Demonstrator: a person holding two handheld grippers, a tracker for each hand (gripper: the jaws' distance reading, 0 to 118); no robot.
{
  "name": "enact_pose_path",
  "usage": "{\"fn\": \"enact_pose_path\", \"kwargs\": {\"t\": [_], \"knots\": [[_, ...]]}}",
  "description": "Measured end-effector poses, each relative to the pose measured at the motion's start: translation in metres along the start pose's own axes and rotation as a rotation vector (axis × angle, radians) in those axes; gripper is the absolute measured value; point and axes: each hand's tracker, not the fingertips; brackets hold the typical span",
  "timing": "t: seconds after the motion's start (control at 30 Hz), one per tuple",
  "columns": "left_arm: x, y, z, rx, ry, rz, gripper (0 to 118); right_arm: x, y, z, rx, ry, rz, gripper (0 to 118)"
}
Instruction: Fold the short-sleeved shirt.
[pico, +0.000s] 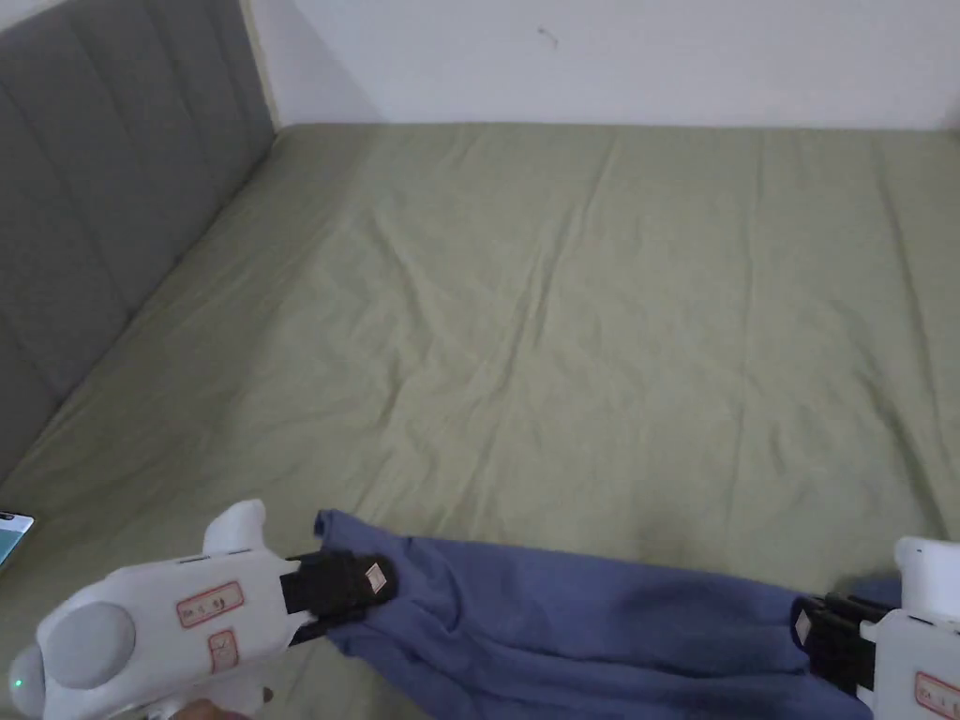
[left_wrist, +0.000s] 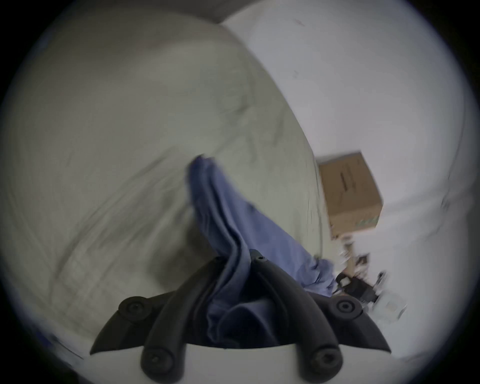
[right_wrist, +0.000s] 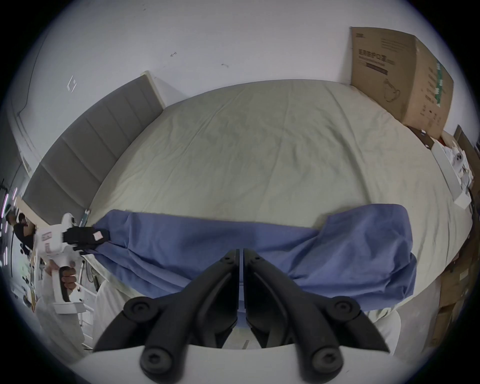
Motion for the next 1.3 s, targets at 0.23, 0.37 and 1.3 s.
{"fn": "enact_pose_path", "kwargs": {"t": [0.23, 0.37, 1.3], "knots": [[0.187, -0.056, -0.058, -0.080, 0.055, -0.787, 10, 0.051, -0.010, 0.027, 0.033, -0.040, -0.101, 4], [0.208, -0.107, -0.132, -0.247, -0.005, -0.828, 10, 0.079, -0.023, 0.040, 0.044, -0.089, -0.171, 4], [0.186, -0.151, -0.196, -0.490, -0.154, -0.276, 10, 0.127, -0.048, 0.043, 0.025, -0.064, -0.313, 4]]}}
